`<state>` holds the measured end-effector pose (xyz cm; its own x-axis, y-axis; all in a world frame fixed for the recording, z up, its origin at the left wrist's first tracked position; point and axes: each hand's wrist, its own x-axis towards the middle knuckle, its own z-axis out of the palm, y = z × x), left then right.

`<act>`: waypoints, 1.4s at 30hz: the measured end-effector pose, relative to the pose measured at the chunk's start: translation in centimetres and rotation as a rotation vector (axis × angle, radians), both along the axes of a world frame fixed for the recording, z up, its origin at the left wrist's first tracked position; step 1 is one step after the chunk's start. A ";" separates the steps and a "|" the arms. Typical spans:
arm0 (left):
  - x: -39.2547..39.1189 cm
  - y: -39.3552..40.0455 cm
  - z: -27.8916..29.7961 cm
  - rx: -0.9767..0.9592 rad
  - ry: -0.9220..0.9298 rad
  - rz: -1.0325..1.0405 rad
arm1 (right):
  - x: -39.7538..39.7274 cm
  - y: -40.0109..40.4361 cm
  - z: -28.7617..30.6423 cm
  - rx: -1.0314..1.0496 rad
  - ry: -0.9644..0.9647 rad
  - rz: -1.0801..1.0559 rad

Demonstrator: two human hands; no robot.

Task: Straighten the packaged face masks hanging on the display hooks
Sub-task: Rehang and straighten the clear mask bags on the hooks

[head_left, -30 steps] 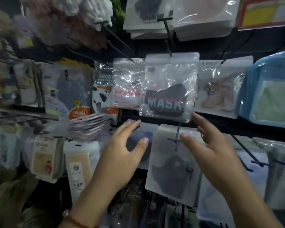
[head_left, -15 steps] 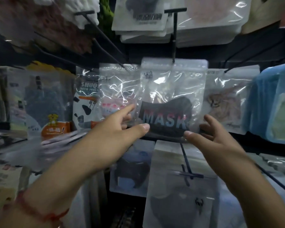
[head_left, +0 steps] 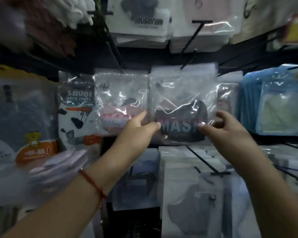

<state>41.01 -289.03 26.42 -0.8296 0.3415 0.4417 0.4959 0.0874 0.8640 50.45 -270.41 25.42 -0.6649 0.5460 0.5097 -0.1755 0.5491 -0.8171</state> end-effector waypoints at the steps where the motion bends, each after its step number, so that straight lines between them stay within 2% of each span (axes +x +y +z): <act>1: 0.1 0.2 -0.4 0.042 0.011 -0.017 | -0.2 -0.3 -0.2 0.001 0.025 -0.032; 4: 0.4 0.5 -1.9 0.163 0.012 -0.055 | -0.6 -1.0 -1.0 -0.009 0.149 -0.083; 7: -0.2 0.2 -2.3 0.326 -0.021 -0.075 | -0.6 -1.4 -1.7 -0.084 0.262 -0.022; 9: -0.3 0.0 -2.2 0.395 -0.024 -0.144 | -0.5 -1.5 -1.9 -0.107 0.269 0.015; 15: 0.1 -0.4 -2.6 0.419 0.050 -0.239 | -0.1 -1.1 -2.0 -0.287 0.377 0.159; 20: 0.6 -0.8 -2.6 0.447 0.073 -0.348 | 0.6 -1.0 -2.2 -0.327 0.454 0.304; 28: 2.1 -1.7 -2.2 0.391 0.216 -0.540 | 2.4 -2.2 -1.5 -0.372 0.589 0.333; 34: 1.5 -3.8 0.4 0.287 0.207 -0.683 | 4.5 -3.2 -1.0 -0.341 0.570 0.349; 36: 1.3 -5.1 1.8 0.250 0.189 -0.626 | 4.9 -3.6 -1.0 -0.275 0.474 0.377; 40: 1.0 -7.2 4.6 0.343 0.050 -0.486 | 4.8 -4.8 -1.1 -0.177 0.307 0.372; 42: 0.0 -8.1 4.9 0.282 0.062 -0.371 | 4.5 -5.5 -1.0 -0.160 0.251 0.380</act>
<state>41.00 -297.17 31.31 -0.6429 0.4698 0.6049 0.5009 -0.3397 0.7961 54.99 -275.93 24.41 -0.7000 0.3729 0.6090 -0.5417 0.2785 -0.7931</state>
